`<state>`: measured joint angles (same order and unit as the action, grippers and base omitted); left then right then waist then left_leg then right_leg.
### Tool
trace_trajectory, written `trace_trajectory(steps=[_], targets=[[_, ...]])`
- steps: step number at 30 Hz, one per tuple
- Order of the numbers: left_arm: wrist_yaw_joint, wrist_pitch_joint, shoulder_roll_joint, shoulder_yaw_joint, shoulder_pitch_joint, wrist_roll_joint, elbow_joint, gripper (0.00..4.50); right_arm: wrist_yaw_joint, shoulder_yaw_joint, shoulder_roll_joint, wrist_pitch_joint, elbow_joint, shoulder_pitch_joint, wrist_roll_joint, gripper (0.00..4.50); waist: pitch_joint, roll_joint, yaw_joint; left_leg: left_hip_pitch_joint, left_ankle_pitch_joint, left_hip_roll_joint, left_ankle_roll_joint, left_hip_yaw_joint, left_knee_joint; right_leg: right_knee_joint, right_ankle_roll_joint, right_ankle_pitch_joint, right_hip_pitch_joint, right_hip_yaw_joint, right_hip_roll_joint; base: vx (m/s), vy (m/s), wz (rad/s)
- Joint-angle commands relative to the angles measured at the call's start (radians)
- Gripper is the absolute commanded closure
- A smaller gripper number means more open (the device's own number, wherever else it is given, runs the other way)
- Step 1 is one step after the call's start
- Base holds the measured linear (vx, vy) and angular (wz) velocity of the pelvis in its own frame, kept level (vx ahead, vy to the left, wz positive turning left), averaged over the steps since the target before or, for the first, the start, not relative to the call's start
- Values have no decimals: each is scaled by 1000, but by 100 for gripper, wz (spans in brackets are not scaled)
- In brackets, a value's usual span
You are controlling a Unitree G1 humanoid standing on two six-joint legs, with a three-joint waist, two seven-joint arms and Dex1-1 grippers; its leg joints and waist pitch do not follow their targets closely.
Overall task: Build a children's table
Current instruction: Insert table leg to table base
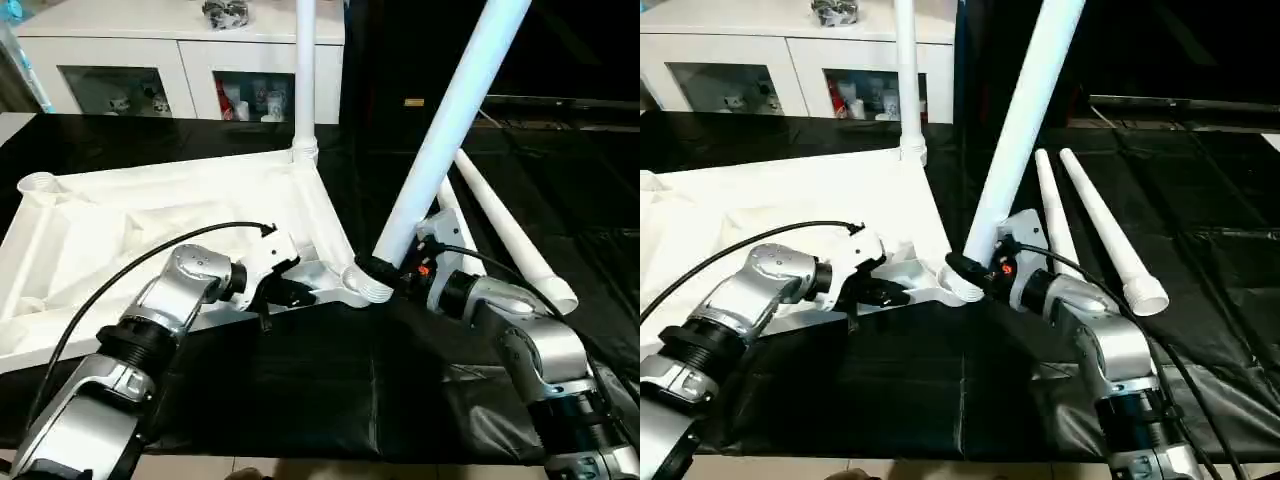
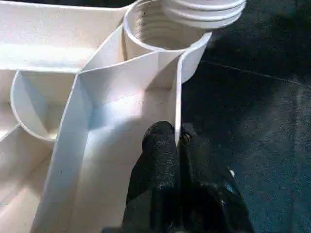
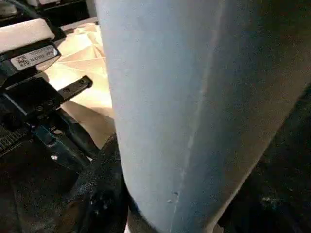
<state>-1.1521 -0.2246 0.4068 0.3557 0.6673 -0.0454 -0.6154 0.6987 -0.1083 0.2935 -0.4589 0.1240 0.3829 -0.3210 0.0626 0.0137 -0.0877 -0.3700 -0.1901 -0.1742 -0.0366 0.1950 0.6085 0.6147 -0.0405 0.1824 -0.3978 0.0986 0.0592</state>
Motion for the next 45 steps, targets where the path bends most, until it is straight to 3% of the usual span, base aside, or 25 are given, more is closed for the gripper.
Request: trace_trajectory(steps=[1, 8, 9, 10, 18, 19, 23, 31, 32, 34, 39, 45], targets=[[-29, 15, 2, -4, -4, -7, 8, 450, 16, -15, 9, -1, 6, 25, 6, 256, -80, 4, -3, 13, -130, -63, 25, -36, -64, -75, -183, 168, 61, -69, 105, 0, 0, 0], [-55, 34, 10, -1, -14, -9, 25, 450, 52, -56, 15, 1, 57, 50, 37, 256, -79, 6, -4, 15, -138, -64, 21, -36, -64, -74, -187, 171, 60, -69, 106, 0, 0, 0], [-55, 35, 10, -1, -15, -9, 25, 450, 54, -58, 16, 0, 61, 50, 40, 256, -79, -7, -6, 13, -131, -64, 25, -35, -65, -72, -184, 185, 63, -70, 109, 0, 0, 0], [-55, 35, 10, -1, -15, -8, 26, 450, 56, -61, 17, -1, 64, 50, 44, 256, -79, -2, -8, 14, -129, -65, 25, -35, -64, -74, -181, 193, 61, -71, 110, 0, 0, 0], [-79, 43, 12, -7, -26, -9, 39, 450, 83, -71, 15, 9, 103, 56, 49, 256, -79, -5, -7, 12, -118, -65, 30, -34, -65, -75, -169, 201, 59, -71, 108, 0, 0, 0], [-82, 45, 13, -6, -26, -9, 40, 450, 84, -74, 14, 13, 109, 57, 52, 256, -79, 0, -7, 13, -118, -65, 29, -35, -64, -74, -170, 200, 58, -71, 109, 0, 0, 0], [-99, 47, 12, 1, -30, -10, 51, 450, 95, -86, 9, 30, 145, 67, 68, 256, -78, -5, -6, 13, -124, -64, 29, -34, -65, -77, -169, 212, 59, -71, 108, 0, 0, 0], [-93, 53, 13, 1, -30, -4, 54, 450, 123, -101, 5, 38, 183, 78, 79, 257, -78, -5, -6, 14, -127, -65, 30, -34, -65, -77, -168, 220, 58, -70, 108, 0, 0, 0], [-86, 58, 11, -2, -29, -1, 50, 450, 128, -105, 5, 39, 184, 77, 80, 257, -78, -11, -5, 13, -126, -65, 32, -33, -66, -77, -168, 219, 58, -70, 108, 0, 0, 0], [-78, 62, 9, -4, -28, 2, 44, 450, 133, -109, 3, 38, 185, 76, 80, 257, -78, -7, -7, 13, -124, -66, 32, -34, -66, -77, -164, 225, 58, -70, 109, 0, 0, 0], [-66, 66, 4, -10, -25, 6, 39, 450, 124, -61, -27, 40, 209, 80, 43, 257, -77, -6, -6, 15, -146, -66, 23, -35, -67, -81, -163, 243, 56, -70, 110, 0, 0, 0], [-37, 60, -9, -35, -8, 0, 16, 450, 81, 72, -77, 35, 236, 57, -67, 257, -79, 7, -7, 17, -168, -67, 13, -37, -67, -83, -175, 228, 57, -69, 110, 0, 0, 0]])
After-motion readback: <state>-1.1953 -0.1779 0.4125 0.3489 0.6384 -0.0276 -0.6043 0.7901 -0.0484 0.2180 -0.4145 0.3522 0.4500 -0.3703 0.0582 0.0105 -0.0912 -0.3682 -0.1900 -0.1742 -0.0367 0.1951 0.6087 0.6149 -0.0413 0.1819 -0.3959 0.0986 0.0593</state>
